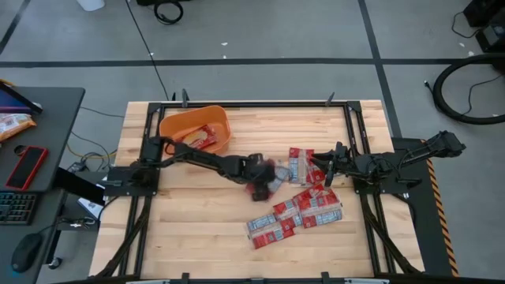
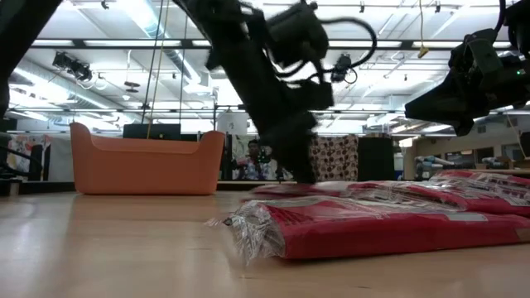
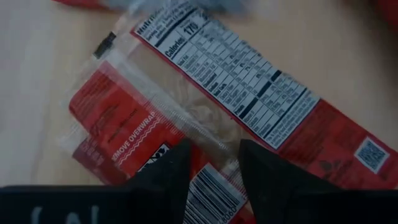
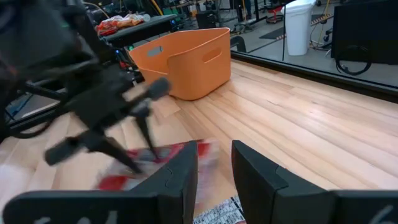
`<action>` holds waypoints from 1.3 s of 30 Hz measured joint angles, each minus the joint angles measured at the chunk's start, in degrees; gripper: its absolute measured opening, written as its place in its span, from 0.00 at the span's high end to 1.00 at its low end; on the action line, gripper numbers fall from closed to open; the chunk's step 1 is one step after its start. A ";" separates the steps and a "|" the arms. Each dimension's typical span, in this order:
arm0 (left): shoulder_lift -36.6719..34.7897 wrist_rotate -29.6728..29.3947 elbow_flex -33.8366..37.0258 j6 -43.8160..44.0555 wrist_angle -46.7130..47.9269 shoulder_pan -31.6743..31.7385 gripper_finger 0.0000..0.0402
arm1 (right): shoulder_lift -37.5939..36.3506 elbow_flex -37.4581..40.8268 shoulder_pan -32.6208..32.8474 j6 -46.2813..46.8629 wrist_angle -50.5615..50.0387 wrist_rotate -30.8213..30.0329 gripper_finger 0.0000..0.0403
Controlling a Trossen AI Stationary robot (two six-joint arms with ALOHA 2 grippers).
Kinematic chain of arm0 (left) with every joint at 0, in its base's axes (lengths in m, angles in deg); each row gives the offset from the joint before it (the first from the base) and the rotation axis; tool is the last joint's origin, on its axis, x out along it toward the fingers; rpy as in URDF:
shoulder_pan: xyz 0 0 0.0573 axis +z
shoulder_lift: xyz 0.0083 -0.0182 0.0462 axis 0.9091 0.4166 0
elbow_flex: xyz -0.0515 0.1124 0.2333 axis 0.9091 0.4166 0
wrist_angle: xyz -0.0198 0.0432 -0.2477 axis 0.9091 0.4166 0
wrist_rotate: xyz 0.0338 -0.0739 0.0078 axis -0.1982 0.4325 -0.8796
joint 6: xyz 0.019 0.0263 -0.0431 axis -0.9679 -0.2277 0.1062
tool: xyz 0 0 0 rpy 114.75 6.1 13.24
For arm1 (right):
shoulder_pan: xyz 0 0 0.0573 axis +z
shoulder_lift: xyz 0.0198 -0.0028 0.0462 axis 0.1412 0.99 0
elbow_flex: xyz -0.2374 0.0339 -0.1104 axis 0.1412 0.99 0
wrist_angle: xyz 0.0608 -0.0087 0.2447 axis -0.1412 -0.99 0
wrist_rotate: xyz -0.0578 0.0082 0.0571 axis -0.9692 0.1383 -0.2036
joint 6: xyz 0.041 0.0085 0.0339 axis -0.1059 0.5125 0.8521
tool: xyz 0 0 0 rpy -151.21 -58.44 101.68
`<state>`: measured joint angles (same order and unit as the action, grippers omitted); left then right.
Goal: Sort popcorn bags into baskets
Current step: Put the red popcorn bag into the orange bin
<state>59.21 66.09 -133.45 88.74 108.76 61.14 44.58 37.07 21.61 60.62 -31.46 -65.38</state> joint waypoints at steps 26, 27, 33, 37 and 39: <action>-5.52 -21.43 0.66 15.61 6.70 -16.85 0.48 | 0.00 0.00 -0.02 0.00 0.01 0.00 0.74; -5.44 -22.67 0.66 15.61 7.02 -17.19 0.45 | 0.00 0.00 0.00 0.00 0.03 0.00 0.74; -2.52 -24.77 0.62 15.62 7.93 -17.51 0.38 | -0.03 0.00 -0.01 0.00 0.04 0.00 0.74; -0.29 -24.72 0.62 15.90 9.61 -17.16 0.42 | 0.36 0.00 0.00 0.00 0.73 0.00 0.74; -0.18 -24.73 0.60 16.86 10.45 -17.07 0.46 | 0.46 0.00 -0.01 0.00 0.87 0.03 0.74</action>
<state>59.03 41.36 -132.84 105.60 119.21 44.07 45.04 37.07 21.61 60.62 -30.59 -65.36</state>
